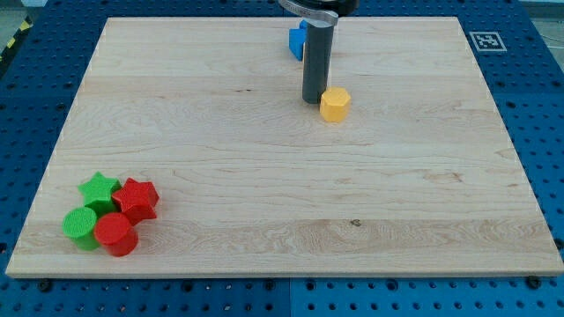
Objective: Move the yellow hexagon to the bottom right of the board
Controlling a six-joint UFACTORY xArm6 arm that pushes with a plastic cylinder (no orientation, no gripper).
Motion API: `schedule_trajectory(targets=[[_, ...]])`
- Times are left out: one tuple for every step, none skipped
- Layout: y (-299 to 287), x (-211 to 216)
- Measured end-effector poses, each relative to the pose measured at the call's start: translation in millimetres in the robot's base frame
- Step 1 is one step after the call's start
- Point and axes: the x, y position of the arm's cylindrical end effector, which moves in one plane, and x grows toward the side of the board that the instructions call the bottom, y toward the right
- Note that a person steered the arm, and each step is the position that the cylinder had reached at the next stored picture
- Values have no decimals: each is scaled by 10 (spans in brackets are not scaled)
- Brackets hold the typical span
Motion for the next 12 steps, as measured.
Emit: schedule_trajectory(targets=[[0, 0], [66, 1], [162, 128], [191, 105], [268, 38], [366, 38], [366, 37], [402, 48], [483, 223], [648, 297], [844, 411], [791, 632]])
